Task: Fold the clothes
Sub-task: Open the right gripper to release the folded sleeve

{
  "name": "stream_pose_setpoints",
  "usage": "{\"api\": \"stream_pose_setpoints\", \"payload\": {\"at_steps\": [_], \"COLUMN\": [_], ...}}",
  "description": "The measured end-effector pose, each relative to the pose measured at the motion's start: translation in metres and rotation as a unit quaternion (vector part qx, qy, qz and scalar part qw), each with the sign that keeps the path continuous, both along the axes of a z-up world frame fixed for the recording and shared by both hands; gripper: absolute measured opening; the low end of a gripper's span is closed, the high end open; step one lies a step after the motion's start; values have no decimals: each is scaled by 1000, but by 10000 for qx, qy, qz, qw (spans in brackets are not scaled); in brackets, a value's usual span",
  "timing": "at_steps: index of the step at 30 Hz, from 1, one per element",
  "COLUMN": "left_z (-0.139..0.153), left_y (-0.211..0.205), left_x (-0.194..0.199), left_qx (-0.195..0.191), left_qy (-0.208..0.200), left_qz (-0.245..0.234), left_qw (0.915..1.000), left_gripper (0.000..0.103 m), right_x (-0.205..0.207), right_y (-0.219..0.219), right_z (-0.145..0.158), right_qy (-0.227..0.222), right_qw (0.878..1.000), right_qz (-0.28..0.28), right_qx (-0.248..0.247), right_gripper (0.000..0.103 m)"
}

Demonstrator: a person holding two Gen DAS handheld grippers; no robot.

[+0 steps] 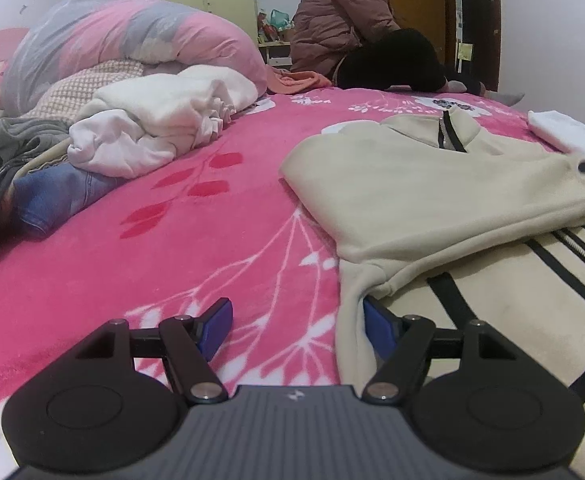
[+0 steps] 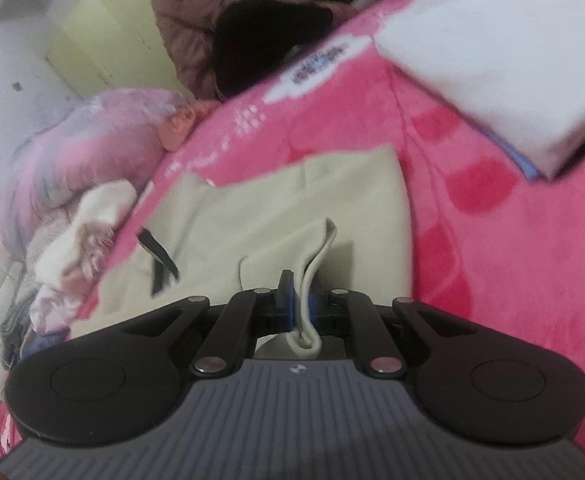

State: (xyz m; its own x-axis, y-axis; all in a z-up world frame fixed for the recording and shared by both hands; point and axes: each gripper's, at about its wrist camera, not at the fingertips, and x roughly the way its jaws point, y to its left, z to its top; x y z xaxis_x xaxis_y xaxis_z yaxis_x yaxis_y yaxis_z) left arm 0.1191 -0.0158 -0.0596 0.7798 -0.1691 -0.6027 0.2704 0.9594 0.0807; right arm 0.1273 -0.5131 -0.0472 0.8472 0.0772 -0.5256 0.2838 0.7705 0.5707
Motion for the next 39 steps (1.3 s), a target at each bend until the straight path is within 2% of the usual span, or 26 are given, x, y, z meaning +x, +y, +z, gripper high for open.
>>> {"api": "stream_pose_setpoints", "payload": {"at_steps": [3,10,15,20,25,30,34,36,39], "left_z": [0,1,2,5,22,29,22,18,16], "left_y": [1,12,19,32,55,53,49,49,48], "left_x": [-2,-1,-7,-19,-26,8,58,80,97], "left_qx": [26,-178,-260,-462,-1170,-1627,-2314,-2589,-2705], "left_qy": [-1,127,172,252,121,137,684,953,981], "left_qz": [-25,-125,-205,-400,-581,-394,-158,-51,-57], "left_qw": [10000,9997,9993,9978,9914,9858,9703,9612,9577], "left_gripper": [72,72,72,71,71,69,64,63,63], "right_x": [4,4,3,-10,-26,-13,7,12,5], "right_y": [-2,-10,-9,-13,-5,41,56,46,22], "right_z": [7,-19,-13,0,30,69,73,67,60], "right_qy": [-82,134,237,426,585,442,411,467,355], "right_qw": [9999,9998,9994,9979,9922,9798,9782,9830,9909], "right_qz": [6,0,14,-235,-496,-52,14,-160,-316], "right_qx": [-119,-122,-248,-418,-983,-1951,-2037,-1770,-1261], "right_gripper": [5,4,5,10,13,13,13,14,16]}}
